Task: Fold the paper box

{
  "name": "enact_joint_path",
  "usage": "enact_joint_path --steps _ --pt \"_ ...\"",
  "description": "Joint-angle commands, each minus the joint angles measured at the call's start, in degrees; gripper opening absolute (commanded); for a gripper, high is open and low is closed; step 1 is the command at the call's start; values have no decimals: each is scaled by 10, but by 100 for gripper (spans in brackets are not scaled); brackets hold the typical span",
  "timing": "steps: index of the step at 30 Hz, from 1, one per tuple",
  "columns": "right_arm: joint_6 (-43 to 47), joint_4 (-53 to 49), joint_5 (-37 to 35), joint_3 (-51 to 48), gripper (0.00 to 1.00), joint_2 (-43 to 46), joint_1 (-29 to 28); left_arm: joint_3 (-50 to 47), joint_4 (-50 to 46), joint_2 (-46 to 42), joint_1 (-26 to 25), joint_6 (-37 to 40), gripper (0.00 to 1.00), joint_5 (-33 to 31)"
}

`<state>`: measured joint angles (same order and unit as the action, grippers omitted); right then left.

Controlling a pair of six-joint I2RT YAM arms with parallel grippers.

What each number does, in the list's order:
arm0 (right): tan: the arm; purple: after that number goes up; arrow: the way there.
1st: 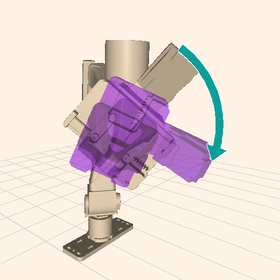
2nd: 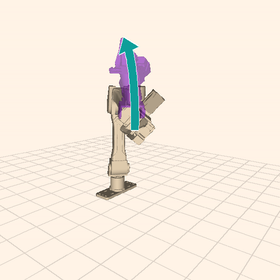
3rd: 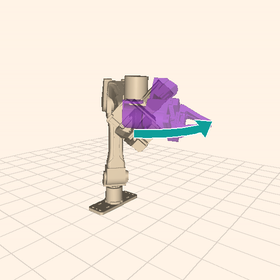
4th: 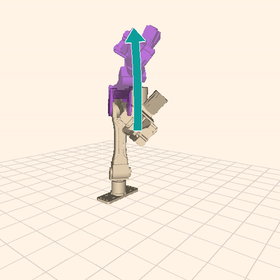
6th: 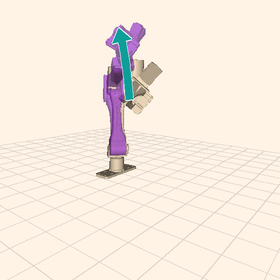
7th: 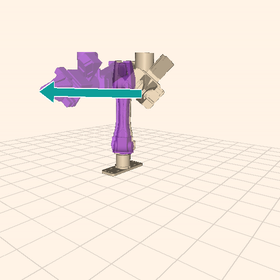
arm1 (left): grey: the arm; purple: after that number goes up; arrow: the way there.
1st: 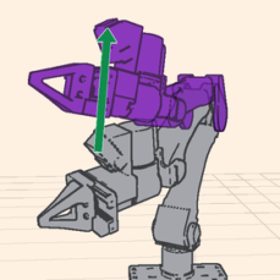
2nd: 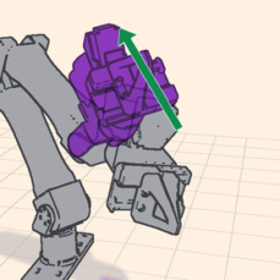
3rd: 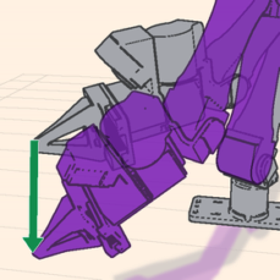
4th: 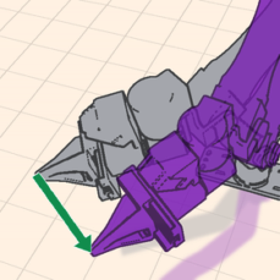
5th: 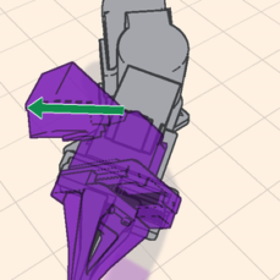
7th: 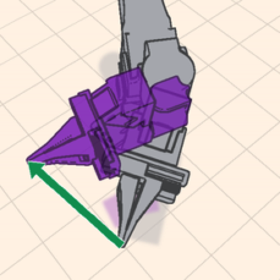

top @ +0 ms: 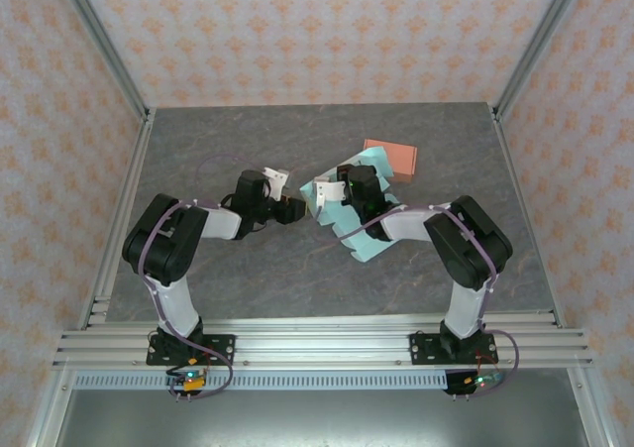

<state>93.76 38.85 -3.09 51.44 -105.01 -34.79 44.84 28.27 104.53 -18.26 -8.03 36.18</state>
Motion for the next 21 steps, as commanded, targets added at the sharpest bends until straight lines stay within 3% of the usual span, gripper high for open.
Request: enact_joint_path --steps 1,7,10,12,16,21 --pt "-55 38 18 32 0 -15 -23 52 3 -55 -7 36 53 -23" --pt "-122 73 -17 113 0 -58 -41 40 -32 -122 6 53 55 -122" --pt "-142 81 -30 125 0 -89 -41 65 -131 -126 16 106 55 -174" --pt "-144 77 -14 118 0 -97 -41 85 -175 -111 23 113 55 -167" --pt "-140 94 -17 92 0 -104 -45 48 -94 -93 30 102 54 -150" --pt "-151 99 -26 53 0 -93 -48 42 -65 -75 36 81 52 -119"
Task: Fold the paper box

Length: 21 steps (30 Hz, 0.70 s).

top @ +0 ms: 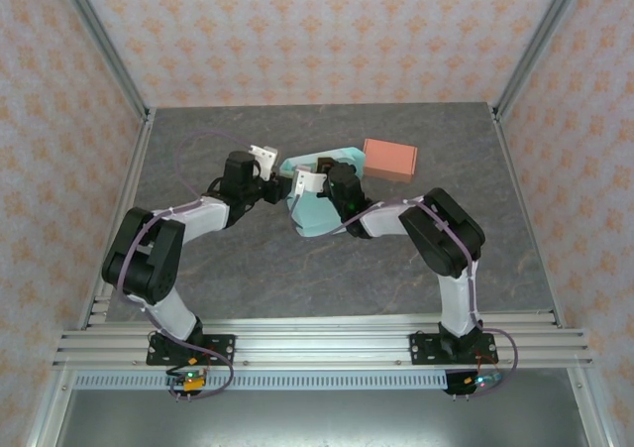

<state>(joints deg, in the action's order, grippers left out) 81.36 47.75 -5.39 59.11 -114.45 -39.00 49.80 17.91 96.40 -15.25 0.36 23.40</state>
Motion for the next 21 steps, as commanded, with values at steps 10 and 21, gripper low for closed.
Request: enact_joint_path --steps 10,21 --pt "-25 14 -15 -49 1 12 -22 -36 119 40 -27 -14 51 35" --pt "-69 26 -47 -75 1 35 -73 -84 230 76 -43 -32 40 13"
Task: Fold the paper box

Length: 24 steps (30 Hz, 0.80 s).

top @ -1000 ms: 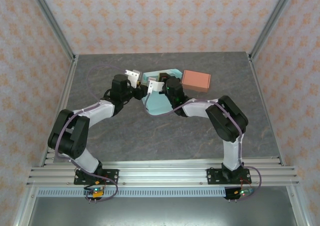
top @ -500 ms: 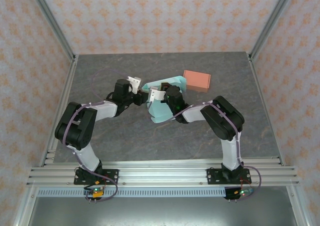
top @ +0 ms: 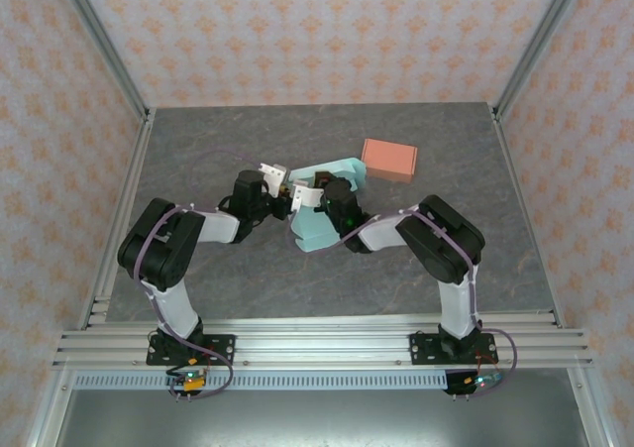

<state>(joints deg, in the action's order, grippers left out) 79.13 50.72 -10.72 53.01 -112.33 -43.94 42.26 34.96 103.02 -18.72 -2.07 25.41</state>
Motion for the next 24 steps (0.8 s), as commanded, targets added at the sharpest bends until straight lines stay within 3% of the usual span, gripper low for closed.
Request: enact_joint_path --steps 1,12,16,18,24 --pt "-51 -1 1 -19 1 18 -29 -19 80 14 -10 -9 39 -11" --pt "-88 -19 -18 -64 7 60 -45 -30 91 21 -24 6 25 -54" --pt "-207 -106 -33 -74 29 125 -45 -47 98 13 -24 10 21 -68" --pt "-264 -189 7 -88 39 190 -45 -54 94 7 -24 16 21 -75" --pt "-429 -396 264 -66 47 320 -9 -45 79 2 -24 20 21 -57"
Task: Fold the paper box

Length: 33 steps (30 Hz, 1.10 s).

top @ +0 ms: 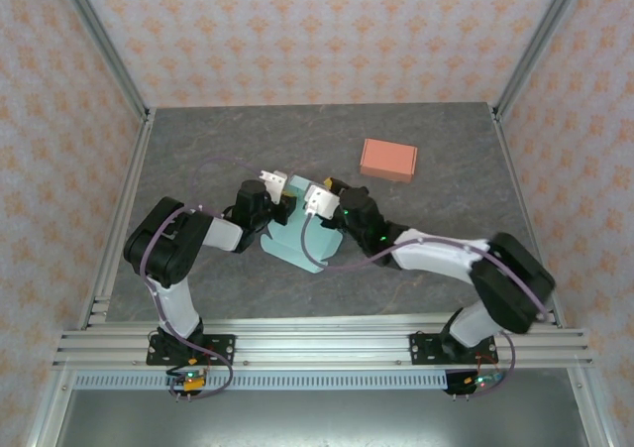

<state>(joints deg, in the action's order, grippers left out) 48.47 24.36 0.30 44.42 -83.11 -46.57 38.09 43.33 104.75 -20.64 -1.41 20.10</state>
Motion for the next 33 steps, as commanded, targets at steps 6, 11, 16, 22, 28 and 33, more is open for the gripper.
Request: enact_joint_path --steps 6,11,16,22,28,33 --pt "-279 -318 285 185 55 -28 118 -9 12 -17 -5 37 20 25" --pt "-336 -489 321 368 49 -182 151 -20 43 -5 -4 42 21 38" --pt "-367 -547 353 452 49 -272 151 -28 55 1 -11 52 22 33" --pt "-383 -600 405 512 46 -348 147 -13 41 17 -25 71 25 36" --pt "-403 -579 383 476 42 -337 144 -16 42 18 -29 73 29 30" --pt "-400 -587 349 468 32 -335 145 -10 41 21 -43 68 32 -13"
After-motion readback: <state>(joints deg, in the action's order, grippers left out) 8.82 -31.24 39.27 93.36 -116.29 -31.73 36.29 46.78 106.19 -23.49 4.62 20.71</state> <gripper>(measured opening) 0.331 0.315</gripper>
